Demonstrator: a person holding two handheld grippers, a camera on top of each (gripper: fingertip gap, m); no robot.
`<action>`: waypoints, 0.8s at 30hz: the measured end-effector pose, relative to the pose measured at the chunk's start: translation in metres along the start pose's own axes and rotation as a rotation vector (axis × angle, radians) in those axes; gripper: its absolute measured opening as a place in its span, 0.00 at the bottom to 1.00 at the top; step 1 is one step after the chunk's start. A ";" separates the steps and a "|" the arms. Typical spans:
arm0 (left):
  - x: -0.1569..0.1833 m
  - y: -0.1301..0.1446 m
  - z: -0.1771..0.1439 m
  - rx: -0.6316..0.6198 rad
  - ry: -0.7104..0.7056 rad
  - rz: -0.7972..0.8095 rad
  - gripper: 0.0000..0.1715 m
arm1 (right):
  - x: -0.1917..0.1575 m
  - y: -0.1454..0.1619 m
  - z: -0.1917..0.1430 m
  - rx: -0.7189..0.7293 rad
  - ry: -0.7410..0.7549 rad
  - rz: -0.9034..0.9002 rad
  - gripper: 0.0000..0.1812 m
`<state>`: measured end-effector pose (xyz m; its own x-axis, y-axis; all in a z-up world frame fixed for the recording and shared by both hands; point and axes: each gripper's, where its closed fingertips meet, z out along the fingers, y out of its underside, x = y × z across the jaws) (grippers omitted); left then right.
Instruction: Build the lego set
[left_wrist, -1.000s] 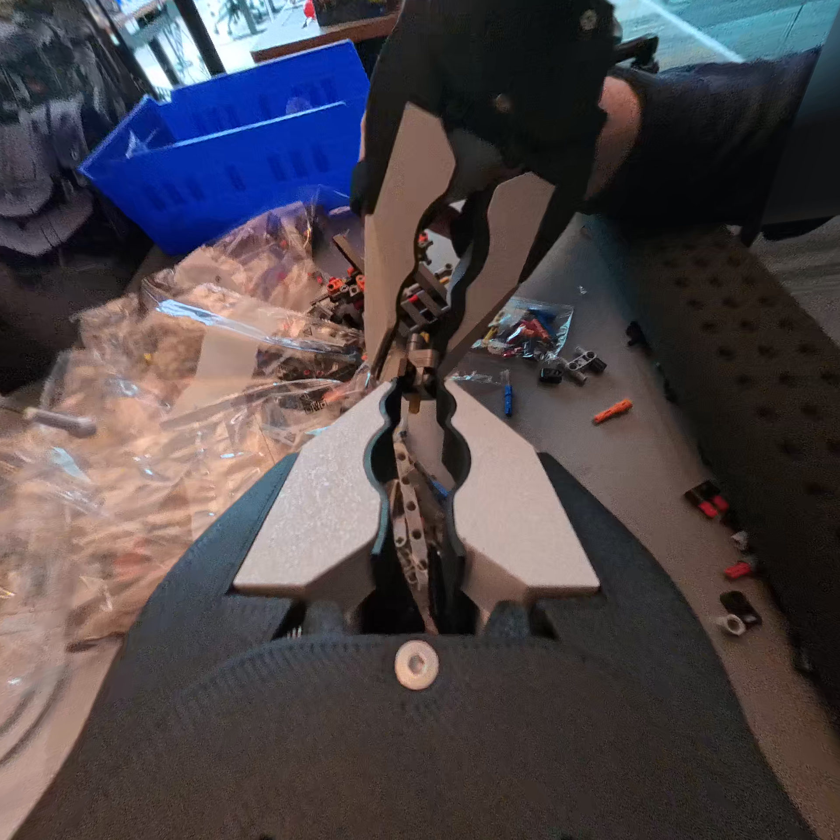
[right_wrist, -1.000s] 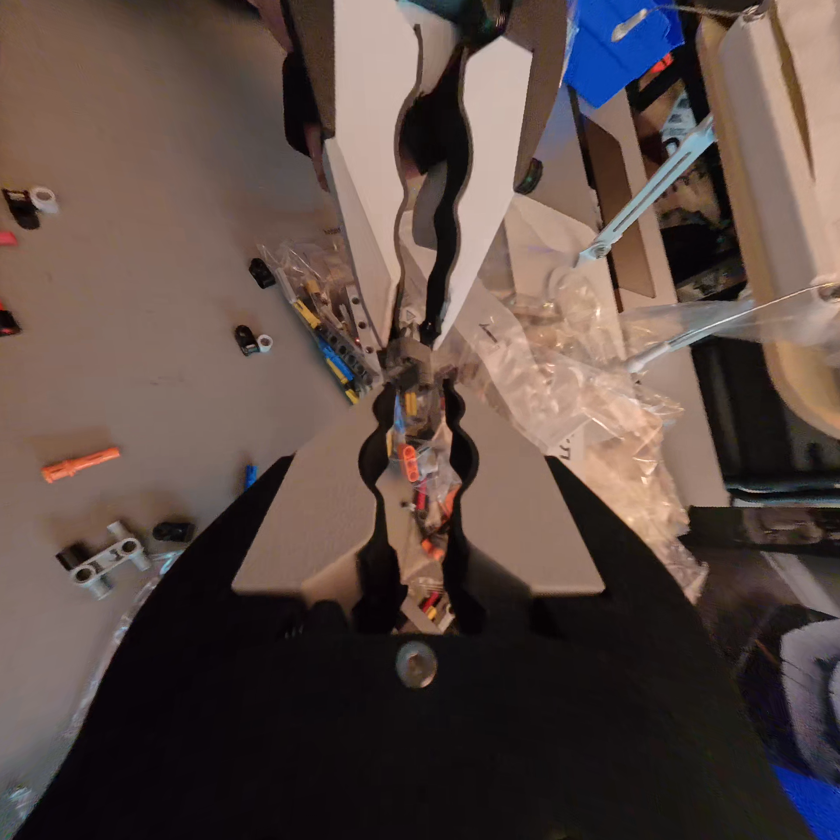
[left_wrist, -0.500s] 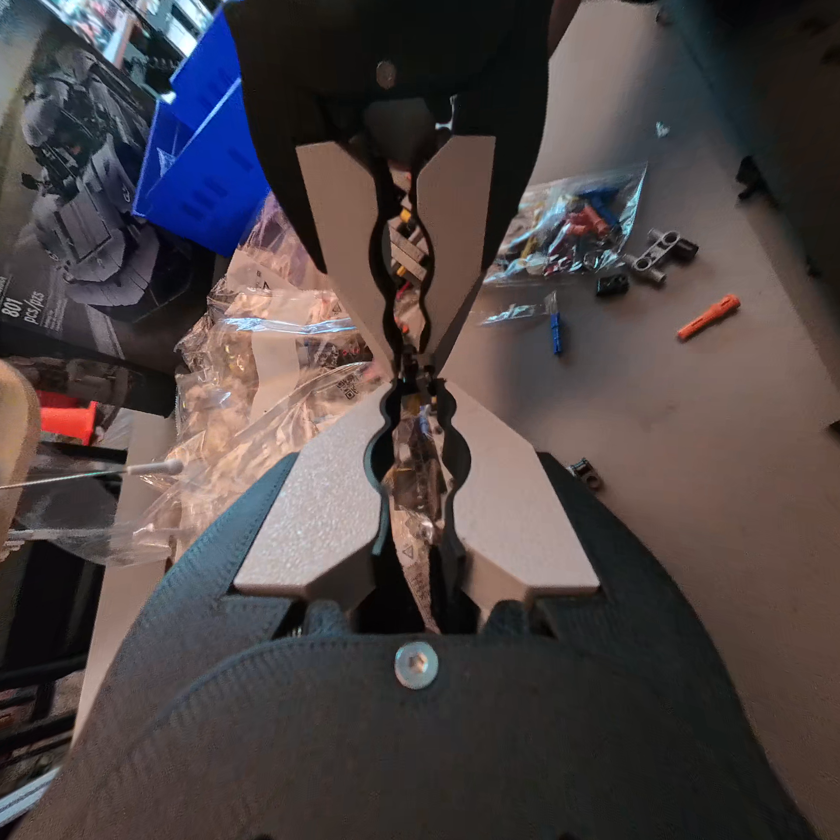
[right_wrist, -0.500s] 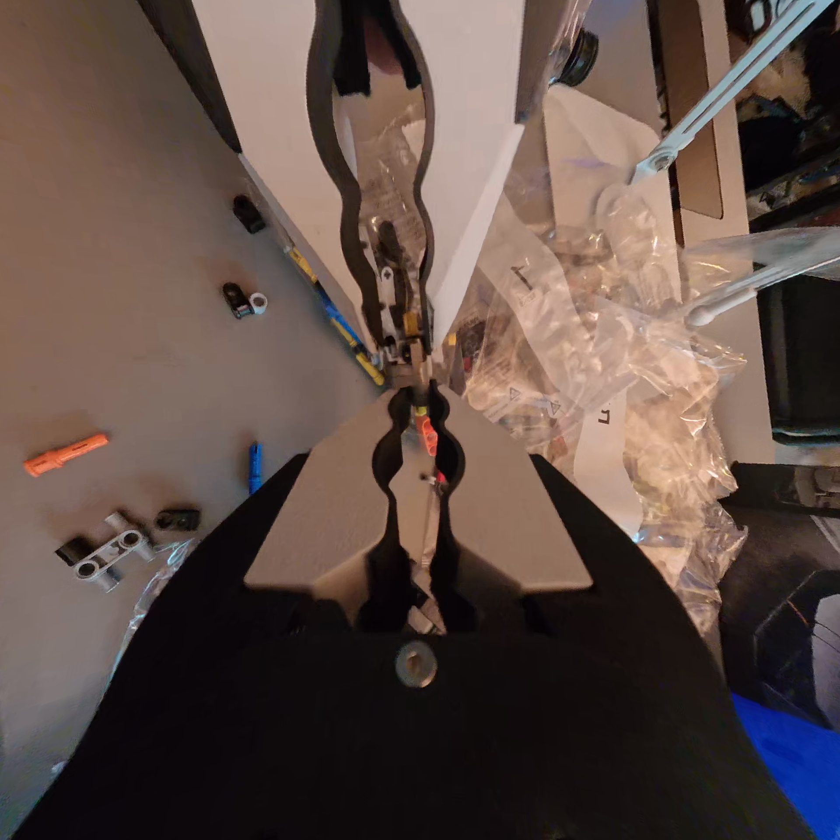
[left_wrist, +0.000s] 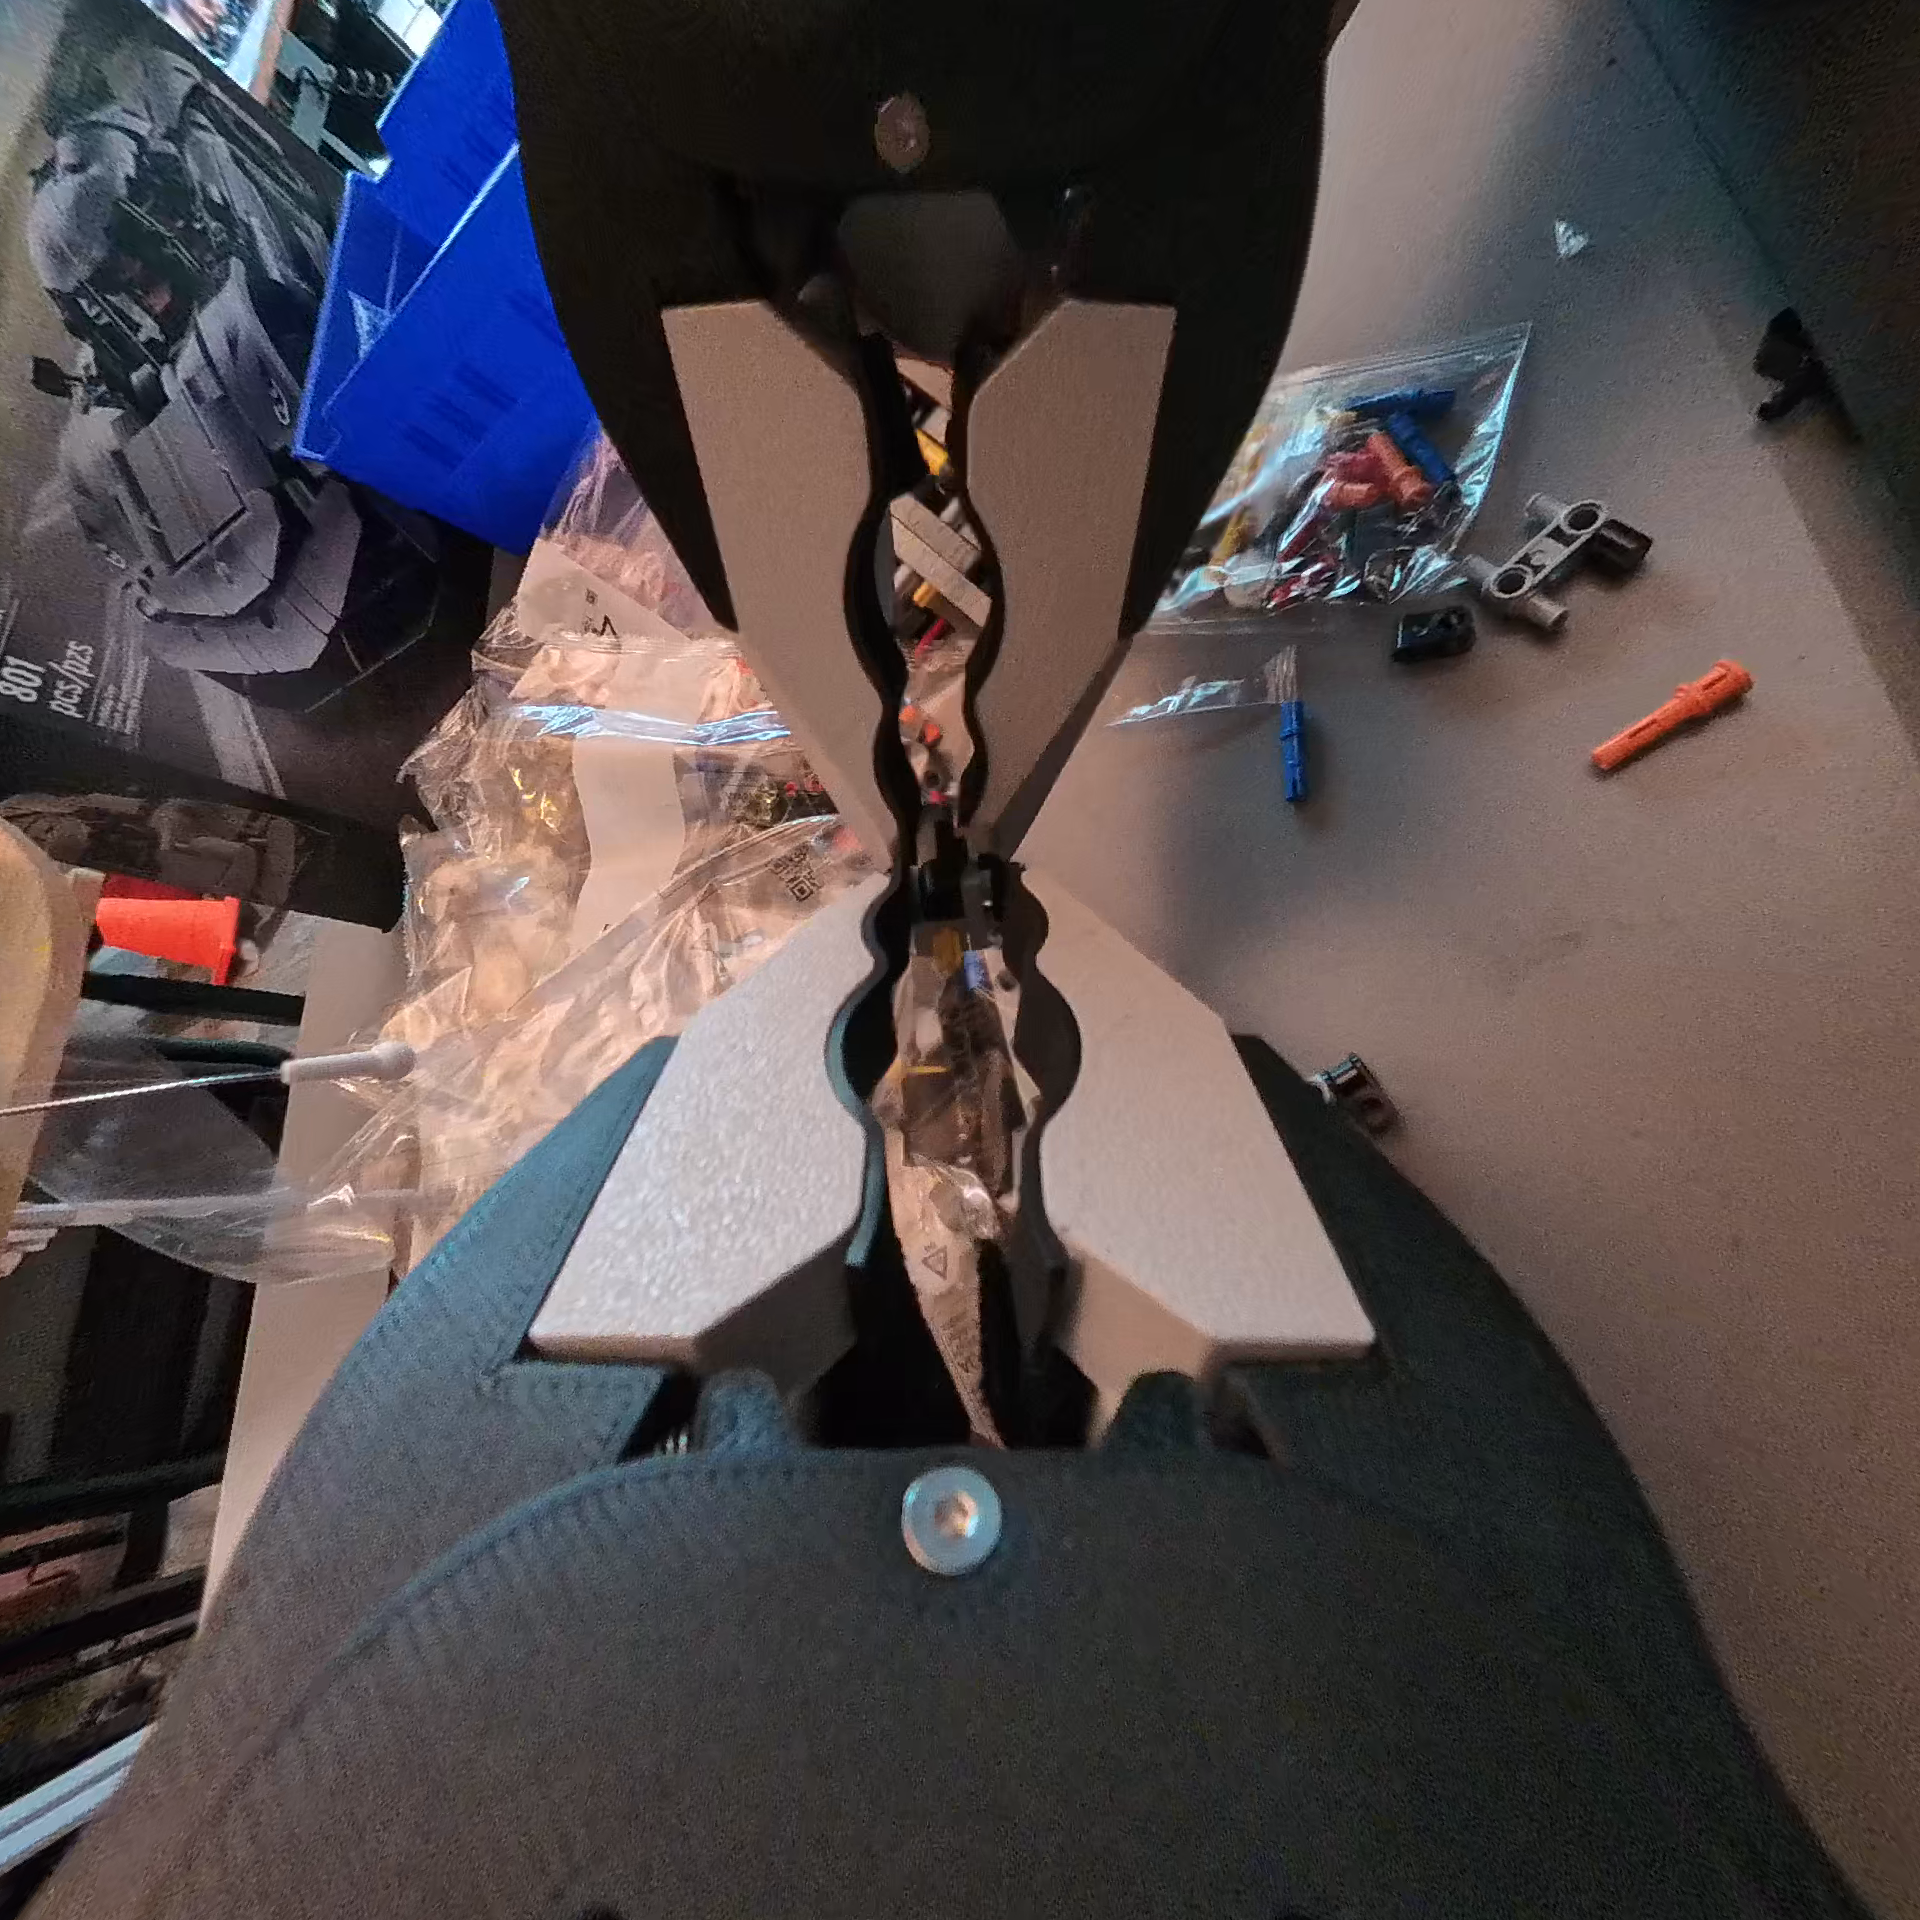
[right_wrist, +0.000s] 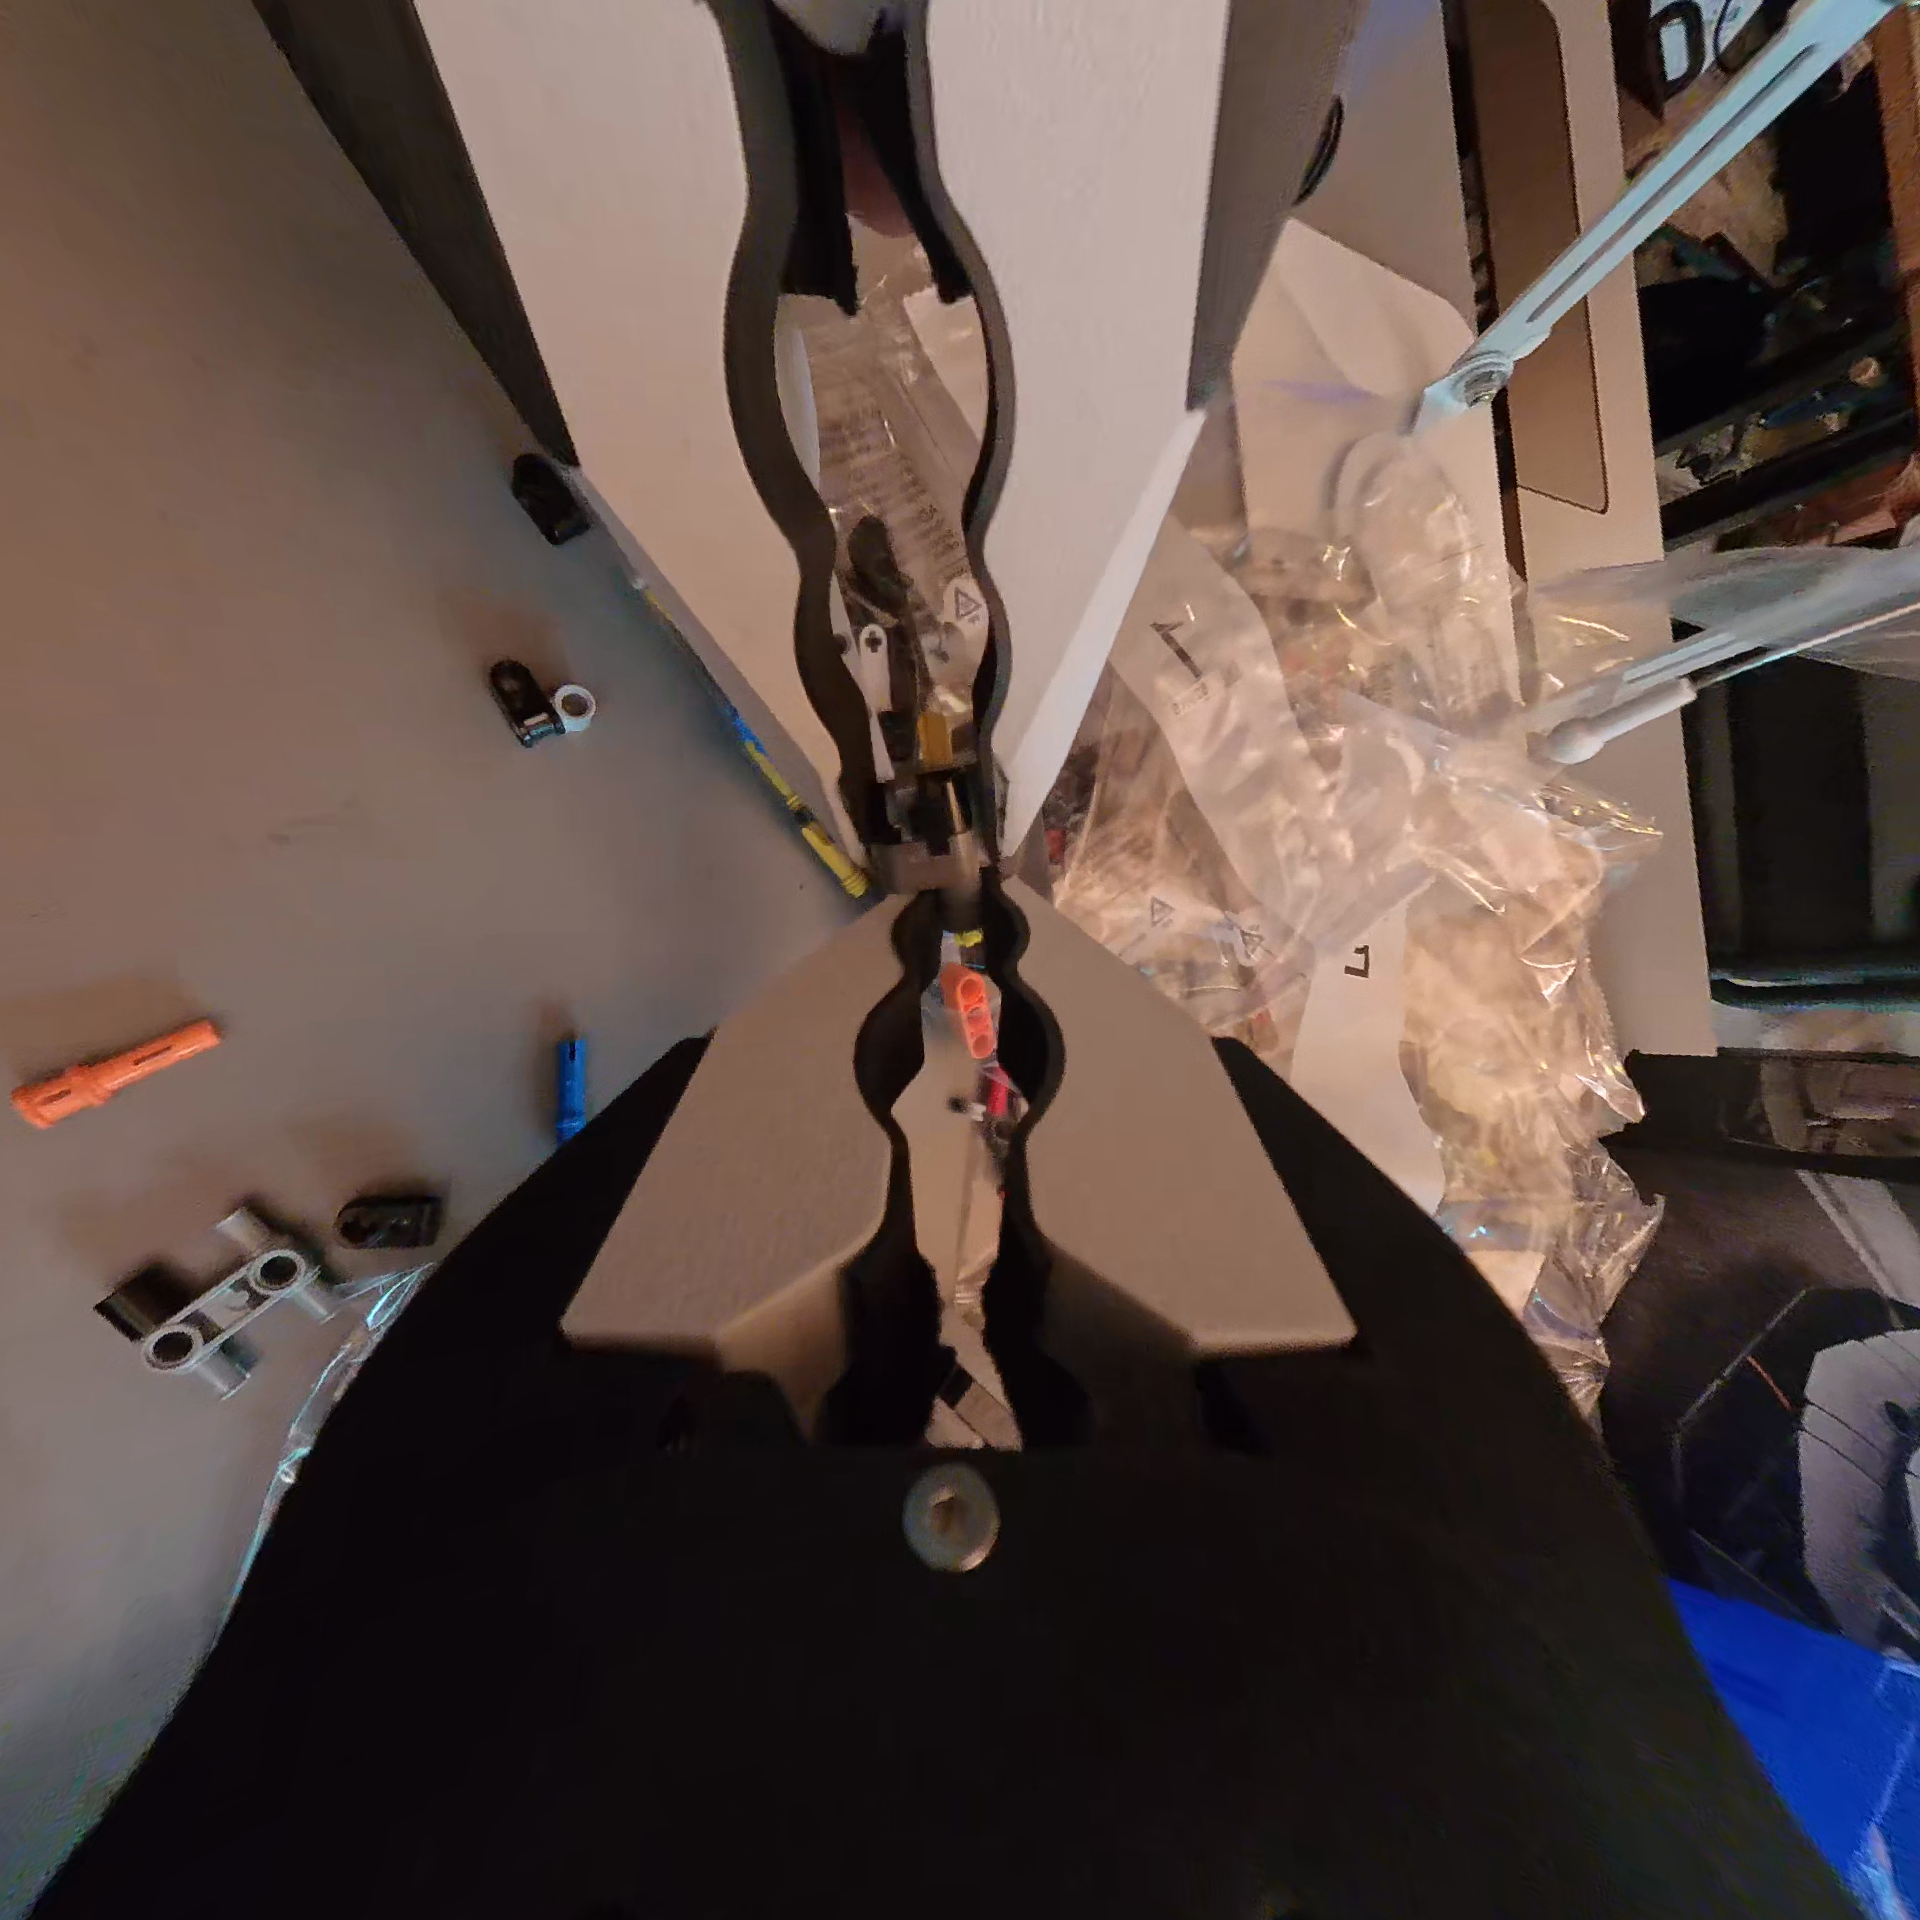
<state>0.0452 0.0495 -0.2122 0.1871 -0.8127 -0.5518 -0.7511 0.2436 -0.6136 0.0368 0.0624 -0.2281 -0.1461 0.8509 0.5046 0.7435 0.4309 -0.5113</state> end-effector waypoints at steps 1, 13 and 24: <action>0.001 0.001 0.001 -0.009 0.000 0.010 0.09 | -0.001 0.001 0.001 -0.017 0.003 -0.013 0.02; 0.002 -0.005 -0.005 0.042 0.038 -0.039 0.08 | -0.005 0.000 -0.005 -0.041 -0.013 -0.006 0.02; 0.005 -0.010 -0.011 0.096 0.092 -0.097 0.08 | -0.009 -0.004 -0.009 0.001 -0.030 -0.038 0.02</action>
<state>0.0464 0.0372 -0.2030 0.1941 -0.8788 -0.4358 -0.6673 0.2074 -0.7153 0.0413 0.0509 -0.2243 -0.1937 0.8427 0.5024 0.7363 0.4633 -0.4932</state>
